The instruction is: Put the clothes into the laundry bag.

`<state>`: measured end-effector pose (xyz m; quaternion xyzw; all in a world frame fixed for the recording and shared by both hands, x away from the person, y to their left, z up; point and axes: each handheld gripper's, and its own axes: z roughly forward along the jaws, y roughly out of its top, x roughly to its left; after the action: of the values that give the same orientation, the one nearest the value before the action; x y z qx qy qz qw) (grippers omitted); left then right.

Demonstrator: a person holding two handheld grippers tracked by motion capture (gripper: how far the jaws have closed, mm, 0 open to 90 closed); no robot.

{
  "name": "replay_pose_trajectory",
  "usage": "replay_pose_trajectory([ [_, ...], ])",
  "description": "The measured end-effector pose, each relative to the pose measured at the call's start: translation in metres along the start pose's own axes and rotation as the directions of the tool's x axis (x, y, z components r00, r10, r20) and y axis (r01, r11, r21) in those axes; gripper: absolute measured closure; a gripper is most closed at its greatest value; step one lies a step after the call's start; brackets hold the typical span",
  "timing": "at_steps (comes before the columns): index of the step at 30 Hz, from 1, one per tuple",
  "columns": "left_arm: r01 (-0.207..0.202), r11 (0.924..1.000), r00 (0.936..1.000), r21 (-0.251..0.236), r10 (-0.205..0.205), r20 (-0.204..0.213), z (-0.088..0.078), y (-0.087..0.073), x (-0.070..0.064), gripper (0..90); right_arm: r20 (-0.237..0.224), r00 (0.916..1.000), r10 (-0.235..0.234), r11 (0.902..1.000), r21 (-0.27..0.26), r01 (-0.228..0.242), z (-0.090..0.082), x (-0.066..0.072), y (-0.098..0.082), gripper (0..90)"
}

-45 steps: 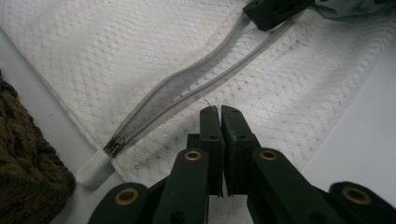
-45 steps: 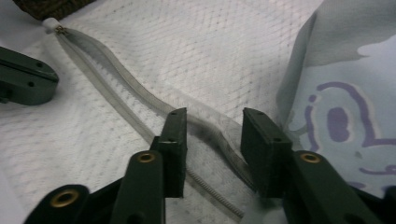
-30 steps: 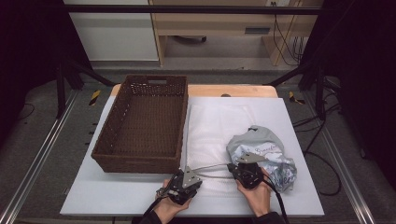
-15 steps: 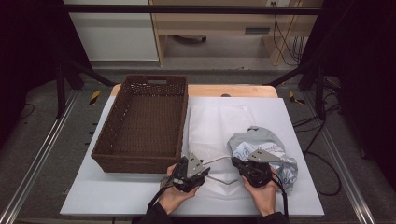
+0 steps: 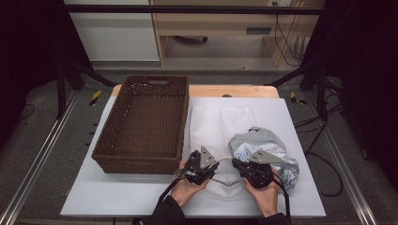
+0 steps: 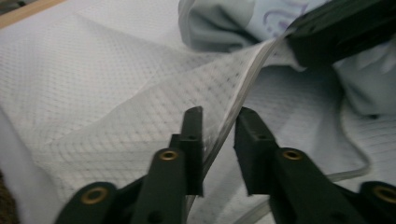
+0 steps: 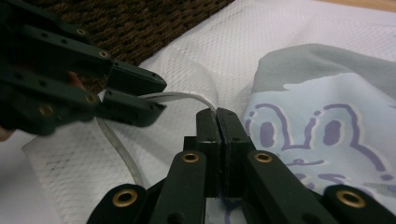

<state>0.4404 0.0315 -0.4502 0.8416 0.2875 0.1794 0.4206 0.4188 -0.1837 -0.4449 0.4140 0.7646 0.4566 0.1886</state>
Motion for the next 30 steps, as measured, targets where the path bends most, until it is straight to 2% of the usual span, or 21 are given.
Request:
replay_pose_trajectory([
  [1, 0.005, 1.0000, 1.0000, -0.008, -0.005, 0.007, -0.002, 0.000, 0.001, 77.7, 0.000, 1.0000, 0.000, 1.0000, 0.000, 0.000, 0.000, 0.000, 0.000, 89.0],
  [4, -0.018, 0.9998, 0.9998, 0.002, 0.018, 0.011, -0.006, 0.000, 0.000, 87.9, -0.004, 0.9999, -0.016, 0.9996, 0.023, 0.016, 0.004, 0.003, -0.002, 88.9],
  [8, -0.030, 0.9989, 0.9992, 0.036, 0.029, 0.026, -0.006, -0.005, -0.001, 88.5, -0.010, 0.9998, -0.020, 0.9993, 0.032, 0.020, 0.006, 0.004, -0.003, 88.8],
  [10, -0.017, 0.9991, 0.9990, 0.038, 0.015, 0.041, -0.006, -0.008, -0.001, 88.7, -0.018, 0.9996, -0.022, 0.9989, 0.042, 0.022, 0.007, 0.005, -0.004, 88.1],
  [15, -0.010, 0.9987, 0.9989, 0.050, 0.007, 0.047, -0.007, -0.011, 0.000, 88.5, -0.024, 0.9993, -0.030, 0.9978, 0.058, 0.031, 0.008, 0.007, -0.004, 89.4],
  [16, -0.008, 0.9983, 0.9987, 0.057, 0.006, 0.050, -0.006, -0.011, 0.000, 83.9, -0.020, 0.9983, -0.055, 0.9975, 0.043, 0.056, 0.007, 0.009, -0.004, 89.8],
  [17, -0.004, 0.9981, 0.9988, 0.061, 0.001, 0.050, -0.004, -0.011, -0.001, 83.9, -0.020, 0.9983, -0.055, 0.9975, 0.043, 0.056, 0.007, 0.009, -0.004, 89.8],
  [20, 0.004, 0.9981, 0.9994, 0.062, -0.006, 0.034, 0.001, -0.009, 0.001, 69.6, -0.014, 0.9986, -0.050, 0.9986, 0.017, 0.051, 0.004, 0.008, -0.003, 89.9],
  [23, 0.032, 0.9981, 0.9975, 0.053, -0.035, 0.061, 0.005, -0.007, 0.005, 67.6, -0.014, 0.9987, -0.049, 0.9988, -0.007, 0.049, 0.000, 0.007, -0.002, 89.8],
  [24, 0.040, 0.9980, 0.9969, 0.050, -0.043, 0.066, 0.005, -0.007, 0.007, 69.0, -0.019, 0.9985, -0.052, 0.9986, -0.009, 0.052, 0.000, 0.007, -0.002, 89.8],
  [25, 0.048, 0.9978, 0.9951, 0.046, -0.052, 0.083, 0.005, -0.006, 0.009, 74.0, -0.019, 0.9983, -0.054, 0.9984, -0.014, 0.054, 0.000, 0.007, -0.002, 89.7],
  [26, 0.062, 0.9972, 0.9932, 0.042, -0.066, 0.096, 0.003, -0.006, 0.010, 83.8, -0.025, 0.9982, -0.056, 0.9984, -0.007, 0.055, 0.002, 0.007, -0.002, 89.6],
  [30, 0.039, 0.9987, 0.9963, 0.031, -0.042, 0.076, -0.005, -0.005, 0.011, 88.1, -0.032, 0.9976, -0.061, 0.9980, 0.016, 0.062, 0.005, 0.009, -0.003, 88.7],
])
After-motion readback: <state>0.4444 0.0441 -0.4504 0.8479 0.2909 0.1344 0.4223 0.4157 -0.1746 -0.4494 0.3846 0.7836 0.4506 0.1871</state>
